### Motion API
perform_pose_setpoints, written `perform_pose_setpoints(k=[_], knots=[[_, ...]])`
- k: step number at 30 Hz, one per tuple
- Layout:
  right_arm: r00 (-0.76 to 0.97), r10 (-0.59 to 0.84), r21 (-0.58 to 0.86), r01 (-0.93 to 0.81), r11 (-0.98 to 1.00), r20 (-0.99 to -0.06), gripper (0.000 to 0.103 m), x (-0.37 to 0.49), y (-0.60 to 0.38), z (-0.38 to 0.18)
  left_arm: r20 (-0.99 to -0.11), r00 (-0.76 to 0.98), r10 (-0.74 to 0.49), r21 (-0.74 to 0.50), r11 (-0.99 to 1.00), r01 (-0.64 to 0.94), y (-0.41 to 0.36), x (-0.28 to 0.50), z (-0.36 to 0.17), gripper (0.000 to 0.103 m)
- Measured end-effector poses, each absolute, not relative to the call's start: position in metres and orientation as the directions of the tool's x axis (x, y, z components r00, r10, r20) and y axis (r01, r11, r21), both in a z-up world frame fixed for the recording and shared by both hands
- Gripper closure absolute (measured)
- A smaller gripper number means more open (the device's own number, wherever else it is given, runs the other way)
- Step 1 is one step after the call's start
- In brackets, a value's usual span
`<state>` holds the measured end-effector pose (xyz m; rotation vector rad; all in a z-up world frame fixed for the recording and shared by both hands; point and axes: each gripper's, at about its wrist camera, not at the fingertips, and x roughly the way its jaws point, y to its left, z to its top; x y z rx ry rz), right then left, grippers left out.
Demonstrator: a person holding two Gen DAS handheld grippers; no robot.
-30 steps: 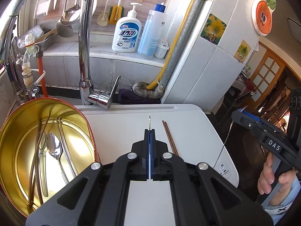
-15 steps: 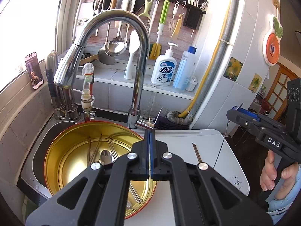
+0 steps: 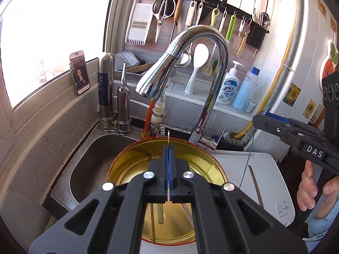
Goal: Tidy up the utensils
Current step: 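Lift the knife and spoon and carry them over the red tin, then open both tools to drop the knife and spoon into the tin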
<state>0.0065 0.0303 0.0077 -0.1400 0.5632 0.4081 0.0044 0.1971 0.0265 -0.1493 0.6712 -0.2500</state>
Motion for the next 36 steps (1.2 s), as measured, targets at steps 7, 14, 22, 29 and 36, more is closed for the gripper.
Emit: perform_pose_setpoints(k=[7, 14, 22, 29, 36], knots=[[0.690, 0.335, -0.009, -0.443, 0.896, -0.641, 0.065, 0.037, 0.067, -0.030, -0.663, 0.684, -0.305, -0.183, 0.952, 0.247, 0.207, 0.027, 0.012, 0.102], [0.494, 0.297, 0.057, -0.443, 0.895, -0.817, 0.065, 0.078, 0.083, -0.081, -0.812, 0.455, -0.366, -0.208, 0.910, 0.360, 0.198, 0.064, -0.015, 0.102], [0.335, 0.215, 0.087, -0.359, 0.929, -0.917, 0.065, 0.125, 0.081, -0.125, -0.928, 0.205, -0.312, -0.215, 0.896, 0.387, 0.178, 0.106, -0.072, 0.102], [0.300, 0.194, 0.090, -0.328, 0.941, -0.934, 0.065, 0.138, 0.077, -0.139, -0.948, 0.169, -0.270, -0.187, 0.901, 0.391, 0.164, 0.118, -0.101, 0.102], [0.278, 0.189, 0.093, -0.323, 0.942, -0.942, 0.065, 0.143, 0.078, -0.146, -0.950, 0.159, -0.268, -0.193, 0.908, 0.373, 0.166, 0.123, -0.109, 0.101]])
